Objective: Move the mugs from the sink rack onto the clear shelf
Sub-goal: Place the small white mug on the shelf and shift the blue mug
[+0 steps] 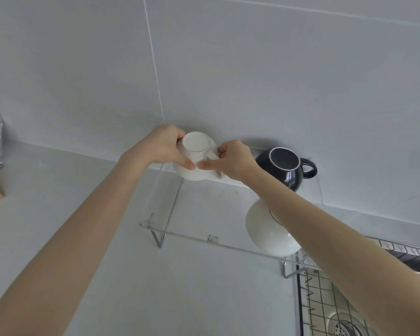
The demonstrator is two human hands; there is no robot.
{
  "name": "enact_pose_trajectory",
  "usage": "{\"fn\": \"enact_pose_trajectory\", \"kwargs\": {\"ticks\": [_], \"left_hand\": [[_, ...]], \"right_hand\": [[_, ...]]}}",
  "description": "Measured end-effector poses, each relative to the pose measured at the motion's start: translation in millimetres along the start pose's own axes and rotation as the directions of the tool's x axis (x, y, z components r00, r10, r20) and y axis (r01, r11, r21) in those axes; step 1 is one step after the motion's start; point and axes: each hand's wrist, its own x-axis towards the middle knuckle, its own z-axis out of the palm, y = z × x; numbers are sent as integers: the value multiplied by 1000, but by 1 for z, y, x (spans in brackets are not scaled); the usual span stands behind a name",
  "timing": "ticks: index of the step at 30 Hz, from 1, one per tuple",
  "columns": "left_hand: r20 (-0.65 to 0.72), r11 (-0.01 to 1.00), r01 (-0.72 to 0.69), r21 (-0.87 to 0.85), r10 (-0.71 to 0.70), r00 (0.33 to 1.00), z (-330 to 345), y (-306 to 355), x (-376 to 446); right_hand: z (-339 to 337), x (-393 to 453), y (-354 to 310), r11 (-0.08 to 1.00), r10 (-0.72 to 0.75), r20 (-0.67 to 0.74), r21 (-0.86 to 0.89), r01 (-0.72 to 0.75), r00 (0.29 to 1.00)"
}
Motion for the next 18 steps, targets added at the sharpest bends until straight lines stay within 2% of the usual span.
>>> {"fn": "enact_pose_trajectory", "kwargs": {"ticks": [8, 10, 12, 14, 15, 18], "left_hand": [[18, 1000, 1, 0, -1, 1000, 0, 4, -5], [7, 999, 9, 47, -9, 1000, 2, 6, -4], [-41, 990, -16, 140, 22, 999, 6, 22, -8], [-91, 982, -108, 155, 123, 988, 14, 53, -19], [-127, 972, -200, 125, 215, 968, 20, 73, -27], [-241, 889, -455, -45, 433, 869, 49, 135, -55]], "right_hand": [[-4, -9, -1, 1000, 23, 35, 13, -23, 999], [-7, -11, -2, 999, 23, 56, 33, -25, 998], [-18, -21, -3, 998, -10, 1, 59, 10, 1000], [-40, -40, 1, 992, -89, -91, 81, 97, 992], [-55, -52, 5, 986, -131, -143, 84, 144, 981], [-105, -100, 27, 970, -199, -299, 76, 231, 933]]}}
